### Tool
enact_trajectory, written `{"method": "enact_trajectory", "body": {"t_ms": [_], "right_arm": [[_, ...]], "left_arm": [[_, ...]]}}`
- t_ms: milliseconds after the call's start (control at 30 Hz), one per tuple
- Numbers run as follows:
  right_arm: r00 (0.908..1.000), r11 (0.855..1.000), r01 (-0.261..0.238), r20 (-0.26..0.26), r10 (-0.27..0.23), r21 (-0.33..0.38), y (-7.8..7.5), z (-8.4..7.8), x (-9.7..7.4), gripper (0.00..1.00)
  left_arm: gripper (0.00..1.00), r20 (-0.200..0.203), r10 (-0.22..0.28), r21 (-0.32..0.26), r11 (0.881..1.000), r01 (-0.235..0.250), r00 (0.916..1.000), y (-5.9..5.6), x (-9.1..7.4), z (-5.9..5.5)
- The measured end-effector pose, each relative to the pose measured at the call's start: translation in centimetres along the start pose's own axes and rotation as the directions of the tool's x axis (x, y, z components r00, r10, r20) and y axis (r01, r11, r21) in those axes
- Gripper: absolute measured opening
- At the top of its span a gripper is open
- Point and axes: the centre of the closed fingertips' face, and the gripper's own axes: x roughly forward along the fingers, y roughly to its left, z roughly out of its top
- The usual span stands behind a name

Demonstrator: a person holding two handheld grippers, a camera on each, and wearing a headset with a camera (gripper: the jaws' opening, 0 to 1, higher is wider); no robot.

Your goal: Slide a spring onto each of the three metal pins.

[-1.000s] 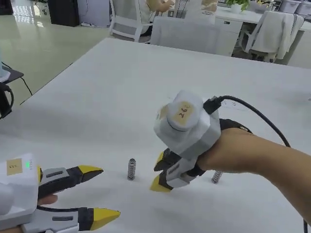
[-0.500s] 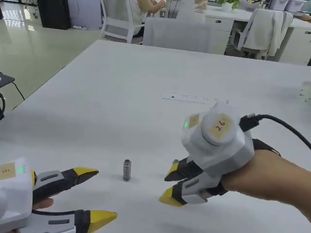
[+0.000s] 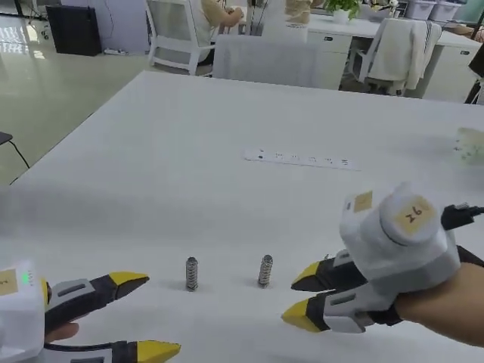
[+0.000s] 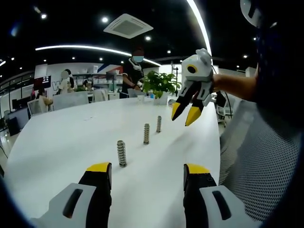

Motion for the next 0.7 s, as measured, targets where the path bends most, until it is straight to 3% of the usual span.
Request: {"method": "enact_trajectory", "body": {"t_ms": [233, 400, 700], "right_arm": [[0.9977, 0.996, 0.056, 0.035, -0.059, 0.071, -1.5, -1.7, -1.7, 0.24], [0.9901, 0.984, 0.118, 0.059, -0.127, 0.136, -3.3, -3.4, -3.2, 0.29], [0.9764, 0.972, 0.159, 0.118, -0.181, 0.174, -4.8, -4.4, -4.8, 0.37]], "left_arm": [[0.56, -0.006, -0.006, 0.002, 1.0, 0.006, 1.0, -0.1, 0.1, 0.0], [0.57, -0.009, -0.013, 0.007, 1.0, 0.014, 0.9999, -0.1, 0.4, 0.3], [0.58, -0.012, -0.025, 0.014, 1.0, 0.025, 0.9996, -0.2, 0.9, 0.5]]}}
